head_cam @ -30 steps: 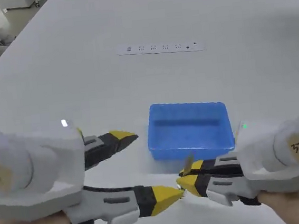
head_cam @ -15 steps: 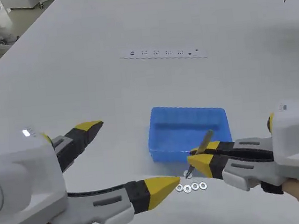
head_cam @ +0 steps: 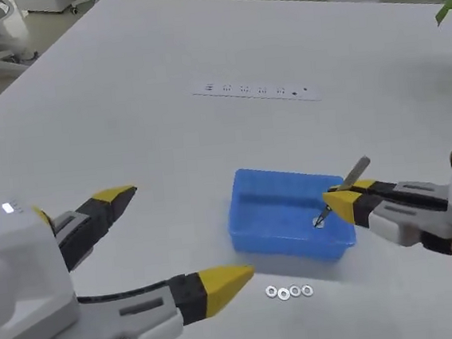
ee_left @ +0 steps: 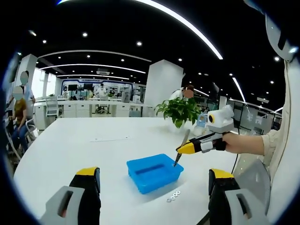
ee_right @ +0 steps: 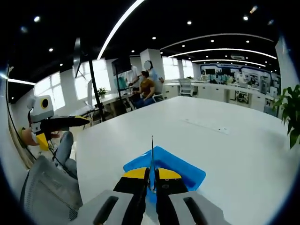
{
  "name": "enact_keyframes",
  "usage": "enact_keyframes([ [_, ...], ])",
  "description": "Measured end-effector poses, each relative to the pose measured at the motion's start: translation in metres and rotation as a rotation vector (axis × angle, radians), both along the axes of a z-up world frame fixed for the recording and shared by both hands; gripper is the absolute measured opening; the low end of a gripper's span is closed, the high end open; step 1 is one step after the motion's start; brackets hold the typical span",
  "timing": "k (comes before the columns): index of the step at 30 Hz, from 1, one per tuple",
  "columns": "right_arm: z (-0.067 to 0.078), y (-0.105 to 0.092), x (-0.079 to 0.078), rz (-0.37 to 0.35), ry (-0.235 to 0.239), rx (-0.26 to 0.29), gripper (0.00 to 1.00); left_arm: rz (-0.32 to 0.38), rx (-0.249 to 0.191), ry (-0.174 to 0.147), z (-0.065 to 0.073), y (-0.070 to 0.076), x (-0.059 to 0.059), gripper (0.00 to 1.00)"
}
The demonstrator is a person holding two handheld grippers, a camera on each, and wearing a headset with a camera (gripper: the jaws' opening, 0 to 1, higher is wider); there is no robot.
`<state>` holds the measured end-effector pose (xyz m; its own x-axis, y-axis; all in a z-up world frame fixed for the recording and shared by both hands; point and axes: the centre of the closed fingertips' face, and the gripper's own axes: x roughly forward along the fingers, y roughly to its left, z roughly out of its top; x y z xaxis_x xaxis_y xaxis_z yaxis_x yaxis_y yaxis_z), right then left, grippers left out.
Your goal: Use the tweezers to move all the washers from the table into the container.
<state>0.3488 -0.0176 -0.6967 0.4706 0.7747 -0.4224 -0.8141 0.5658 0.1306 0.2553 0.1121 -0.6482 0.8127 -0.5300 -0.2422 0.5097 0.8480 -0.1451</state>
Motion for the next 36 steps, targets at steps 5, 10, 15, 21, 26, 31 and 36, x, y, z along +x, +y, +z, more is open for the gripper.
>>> enact_keyframes([
  [5, -0.015, -0.005, 0.020, -0.038, -0.015, -0.072, 0.02, 0.008, 0.001, -0.004, 0.001, 0.004, -0.002, 0.98],
  [10, -0.027, -0.005, 0.031, -0.055, -0.001, -0.092, 0.02, 0.021, 0.001, -0.006, 0.001, 0.008, -0.003, 0.98],
  [15, -0.045, -0.003, 0.038, -0.048, 0.014, -0.132, 0.02, 0.022, 0.000, -0.008, 0.003, 0.009, -0.003, 0.98],
  [21, -0.058, -0.001, 0.041, -0.027, 0.025, -0.165, 0.02, 0.029, 0.005, -0.002, 0.001, 0.012, -0.004, 0.97],
  [26, -0.062, -0.002, 0.039, -0.024, 0.039, -0.168, 0.02, 0.035, 0.007, 0.000, 0.000, 0.014, -0.004, 0.97],
  [31, -0.066, -0.006, 0.039, -0.032, 0.047, -0.171, 0.03, 0.031, 0.015, -0.005, 0.001, 0.011, -0.002, 0.97],
  [36, -0.066, -0.007, 0.039, -0.036, 0.045, -0.158, 0.03, 0.020, 0.016, -0.004, 0.001, 0.008, -0.002, 0.96],
])
